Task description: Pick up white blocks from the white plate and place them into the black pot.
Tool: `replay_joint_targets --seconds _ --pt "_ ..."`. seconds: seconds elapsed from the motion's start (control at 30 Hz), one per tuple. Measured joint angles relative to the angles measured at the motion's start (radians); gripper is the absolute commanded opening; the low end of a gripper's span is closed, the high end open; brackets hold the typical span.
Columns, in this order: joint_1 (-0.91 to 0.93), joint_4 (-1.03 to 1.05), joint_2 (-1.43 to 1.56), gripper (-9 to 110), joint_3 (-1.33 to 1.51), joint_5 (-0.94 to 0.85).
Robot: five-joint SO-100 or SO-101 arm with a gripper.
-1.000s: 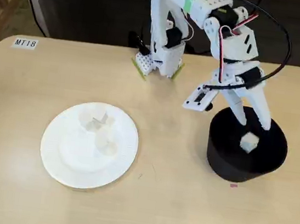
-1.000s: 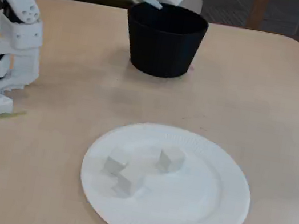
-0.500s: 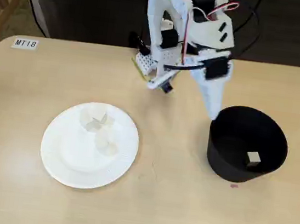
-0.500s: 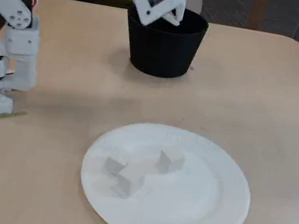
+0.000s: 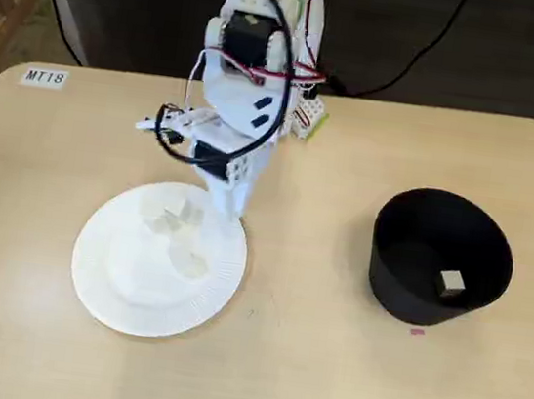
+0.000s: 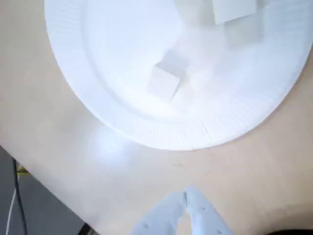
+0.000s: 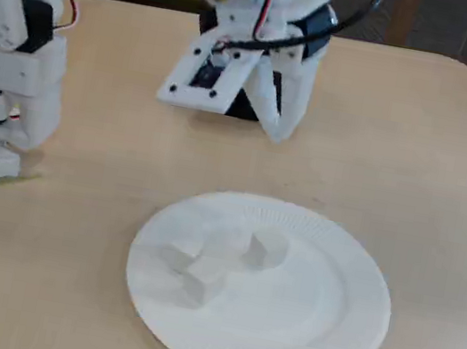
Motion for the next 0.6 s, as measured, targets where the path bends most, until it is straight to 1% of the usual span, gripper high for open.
replay_joint_targets --seconds 0.23,0.53,0.57,0.6 --pt "0.075 0.031 -0.066 -2 -0.018 0.051" --pt "0.16 0.041 -0.141 -2 -0.02 0.173" --pt "0.164 0.043 -0.144 -2 -0.02 0.178" --pt "0.169 0.048 -0.146 1 -0.02 0.181"
